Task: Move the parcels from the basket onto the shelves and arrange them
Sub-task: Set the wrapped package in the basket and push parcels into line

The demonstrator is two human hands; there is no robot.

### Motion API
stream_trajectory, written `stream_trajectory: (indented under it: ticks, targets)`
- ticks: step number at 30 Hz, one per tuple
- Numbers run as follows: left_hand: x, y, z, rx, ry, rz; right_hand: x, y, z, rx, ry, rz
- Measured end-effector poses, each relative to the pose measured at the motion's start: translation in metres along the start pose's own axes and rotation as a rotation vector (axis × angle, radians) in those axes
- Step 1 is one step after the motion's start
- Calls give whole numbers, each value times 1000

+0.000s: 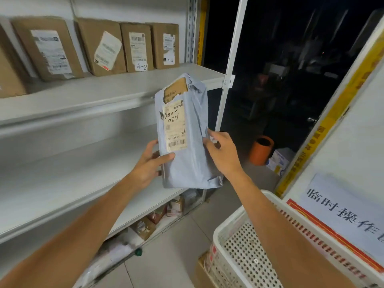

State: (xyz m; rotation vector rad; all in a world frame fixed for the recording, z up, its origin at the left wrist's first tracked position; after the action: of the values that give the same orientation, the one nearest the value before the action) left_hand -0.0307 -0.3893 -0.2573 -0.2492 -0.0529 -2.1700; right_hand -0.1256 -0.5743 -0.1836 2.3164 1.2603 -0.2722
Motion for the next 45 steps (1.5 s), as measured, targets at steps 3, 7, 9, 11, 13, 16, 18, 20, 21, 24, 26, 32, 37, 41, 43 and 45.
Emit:
stream_trajectory:
  ticks: [3, 7, 9, 11, 13, 16, 18, 20, 21, 24, 26, 32, 37, 41, 43, 45]
  targets:
    - [-10, 0, 8, 60, 25, 42, 21, 3, -7, 62, 19, -91]
    - [-27, -1, 20, 170, 11, 104, 49, 8, -12, 73, -40, -253]
    - [-32, 0, 34, 238, 54, 143, 57, 16, -18, 46, -42, -256]
    - [-37, 1, 53, 312, 111, 178, 61, 27, -25, 29, 29, -243]
    - [-43, 5, 71, 359, 152, 199, 65, 36, -29, 33, 159, -246]
    - [-55, 12, 99, 372, 223, 240, 75, 50, -35, 21, 383, -243]
    - [-60, 18, 120, 402, 256, 233, 83, 61, -43, 5, 467, -249]
    - [-65, 22, 141, 432, 311, 242, 90, 76, -53, 1, 530, -272]
    - [-68, 24, 151, 438, 332, 261, 92, 85, -59, -7, 548, -283]
    - [-79, 28, 173, 434, 342, 303, 96, 112, -77, -20, 564, -315]
    - [-83, 27, 185, 444, 348, 317, 102, 127, -89, -20, 579, -345]
    - [-107, 14, 235, 518, 415, 432, 129, 164, -135, -98, 616, -415]
    - [-136, 1, 260, 528, 475, 495, 172, 180, -167, -145, 632, -491]
    - [-167, -6, 270, 553, 502, 562, 212, 190, -186, -188, 629, -520]
    - [-185, -6, 277, 577, 492, 584, 233, 198, -198, -219, 632, -535]
    - [-208, 0, 283, 589, 487, 606, 253, 207, -207, -234, 633, -539]
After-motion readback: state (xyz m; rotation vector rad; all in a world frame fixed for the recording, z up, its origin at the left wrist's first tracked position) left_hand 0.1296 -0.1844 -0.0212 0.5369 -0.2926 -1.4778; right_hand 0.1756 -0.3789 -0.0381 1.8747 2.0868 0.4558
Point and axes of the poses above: each hand's wrist, its own y-axis towards the middle knuckle, its own x-axis out of the palm, z = x × y, the point moved 8 cm from there along y, towards the middle knuckle, and after that the axes turned 1 degree about x, right-handed, at the moved point
